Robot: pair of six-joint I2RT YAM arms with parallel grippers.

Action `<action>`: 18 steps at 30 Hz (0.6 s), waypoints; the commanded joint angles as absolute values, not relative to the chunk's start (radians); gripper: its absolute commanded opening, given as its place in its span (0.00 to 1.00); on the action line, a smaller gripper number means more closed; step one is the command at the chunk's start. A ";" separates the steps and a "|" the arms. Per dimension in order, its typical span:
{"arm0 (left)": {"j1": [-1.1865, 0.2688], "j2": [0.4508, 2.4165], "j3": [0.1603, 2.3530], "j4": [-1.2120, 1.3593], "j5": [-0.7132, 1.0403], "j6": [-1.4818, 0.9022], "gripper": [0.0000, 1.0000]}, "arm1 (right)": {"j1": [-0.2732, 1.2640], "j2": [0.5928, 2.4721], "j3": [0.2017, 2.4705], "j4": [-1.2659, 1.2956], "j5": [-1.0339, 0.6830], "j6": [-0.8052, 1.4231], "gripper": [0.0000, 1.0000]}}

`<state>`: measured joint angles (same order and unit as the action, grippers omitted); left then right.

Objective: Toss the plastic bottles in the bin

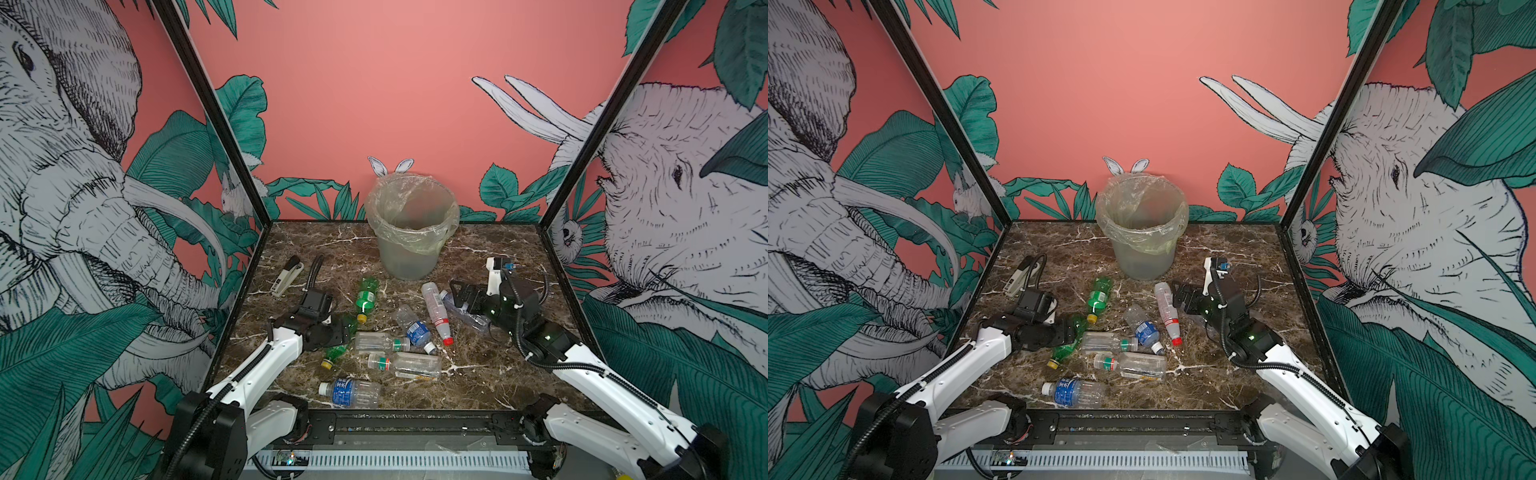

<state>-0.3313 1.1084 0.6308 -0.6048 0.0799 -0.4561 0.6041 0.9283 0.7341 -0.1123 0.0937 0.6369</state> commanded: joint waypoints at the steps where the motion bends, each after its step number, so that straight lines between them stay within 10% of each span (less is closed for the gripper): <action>1: -0.336 1.115 0.620 -0.583 0.060 -0.440 0.86 | 0.607 0.931 0.765 -0.069 0.082 0.644 0.99; 18: -0.368 1.192 0.604 -0.520 0.001 -0.440 0.80 | 0.608 0.998 0.783 -0.030 0.036 0.658 0.99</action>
<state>-0.3599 1.1790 0.5995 -0.5167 0.0532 -0.4503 0.6041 0.9981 0.7547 -0.0795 0.0509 0.6468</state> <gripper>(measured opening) 0.800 0.992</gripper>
